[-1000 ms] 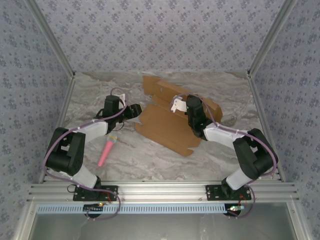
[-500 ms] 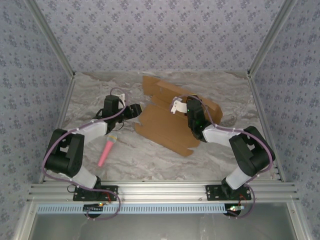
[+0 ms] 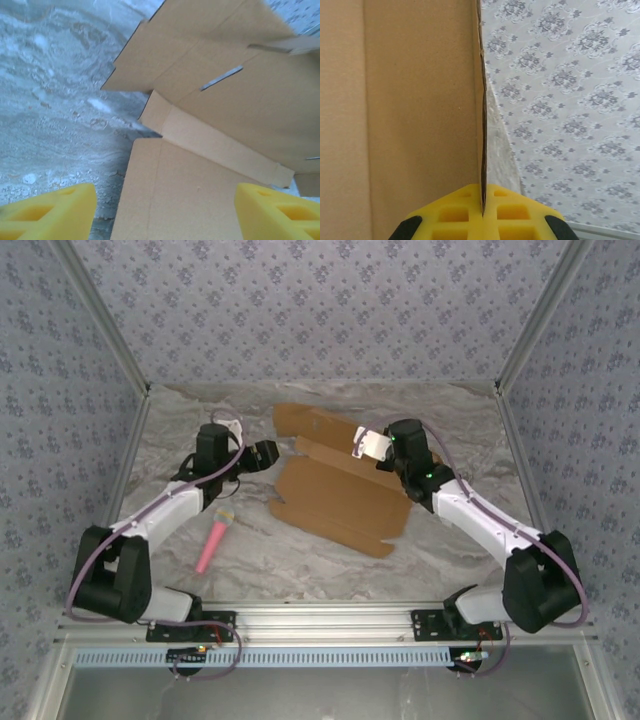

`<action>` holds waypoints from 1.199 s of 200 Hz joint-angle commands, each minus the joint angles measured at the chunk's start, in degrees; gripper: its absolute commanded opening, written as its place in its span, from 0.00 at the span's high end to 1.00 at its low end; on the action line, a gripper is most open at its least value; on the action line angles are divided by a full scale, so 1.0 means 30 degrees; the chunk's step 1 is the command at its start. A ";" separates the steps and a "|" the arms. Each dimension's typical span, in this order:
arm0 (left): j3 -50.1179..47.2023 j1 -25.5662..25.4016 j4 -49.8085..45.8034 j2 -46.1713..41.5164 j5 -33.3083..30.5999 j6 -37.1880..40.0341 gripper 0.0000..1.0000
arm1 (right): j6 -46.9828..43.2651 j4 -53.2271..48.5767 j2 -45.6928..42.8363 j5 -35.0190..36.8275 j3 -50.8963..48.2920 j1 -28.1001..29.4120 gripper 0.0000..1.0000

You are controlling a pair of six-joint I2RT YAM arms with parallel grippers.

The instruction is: Fold the paper box

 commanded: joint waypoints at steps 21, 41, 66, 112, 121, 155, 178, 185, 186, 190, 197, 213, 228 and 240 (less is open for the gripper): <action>0.2548 -0.0409 -0.1901 -0.1773 0.1846 0.1008 0.23 | 0.1367 -0.2493 -0.0434 -0.1752 0.0996 0.0077 1.00; 0.4250 -0.0996 -0.3585 -0.1560 0.1849 0.1794 0.22 | 0.1312 -0.2875 -0.0201 -0.1604 0.1482 0.0313 1.00; 0.6614 -0.1344 -0.5805 -0.0321 0.1777 0.2472 0.21 | 0.1171 -0.3307 0.0002 -0.1415 0.1973 0.0698 1.00; 0.9405 -0.1902 -0.7597 0.2287 0.2542 0.2609 0.22 | 0.0861 -0.3533 0.0125 -0.1217 0.2244 0.0909 1.00; 0.9727 -0.2144 -0.7742 0.2698 0.2426 0.2774 0.22 | 0.0832 -0.3554 0.0167 -0.1213 0.2265 0.0909 1.00; 1.0707 -0.2392 -0.7811 0.4178 0.2130 0.3244 0.22 | 0.0874 -0.3576 0.0249 -0.1204 0.2301 0.1004 1.00; 1.0852 -0.2510 -0.7665 0.4834 0.2228 0.3271 0.22 | 0.0841 -0.3681 0.0342 -0.1005 0.2295 0.1148 1.00; 1.0801 -0.2540 -0.7504 0.4924 0.2381 0.3157 0.23 | 0.0818 -0.3695 0.0344 -0.0939 0.2289 0.1174 1.00; 1.0777 -0.2543 -0.7477 0.4928 0.2401 0.3137 0.23 | 0.0832 -0.3684 0.0344 -0.0921 0.2282 0.1188 1.00; 1.0698 -0.2547 -0.7341 0.4974 0.2476 0.3037 0.23 | 0.0846 -0.3676 0.0344 -0.0896 0.2302 0.1196 1.00; 1.0520 -0.2547 -0.6970 0.5008 0.2698 0.2830 0.23 | 0.0847 -0.3690 0.0344 -0.0873 0.2293 0.1202 1.00; 1.0006 -0.2547 -0.5902 0.4964 0.3486 0.2144 0.25 | 0.0918 -0.3605 0.0371 -0.0902 0.2288 0.1283 1.00; 0.9596 -0.2547 -0.4662 0.4998 0.4002 0.1057 0.26 | 0.1019 -0.3364 0.0403 -0.0956 0.2187 0.1330 1.00; 0.9332 -0.2547 -0.3568 0.5074 0.4521 0.0028 0.26 | 0.1074 -0.3045 0.0460 -0.0907 0.2120 0.1399 1.00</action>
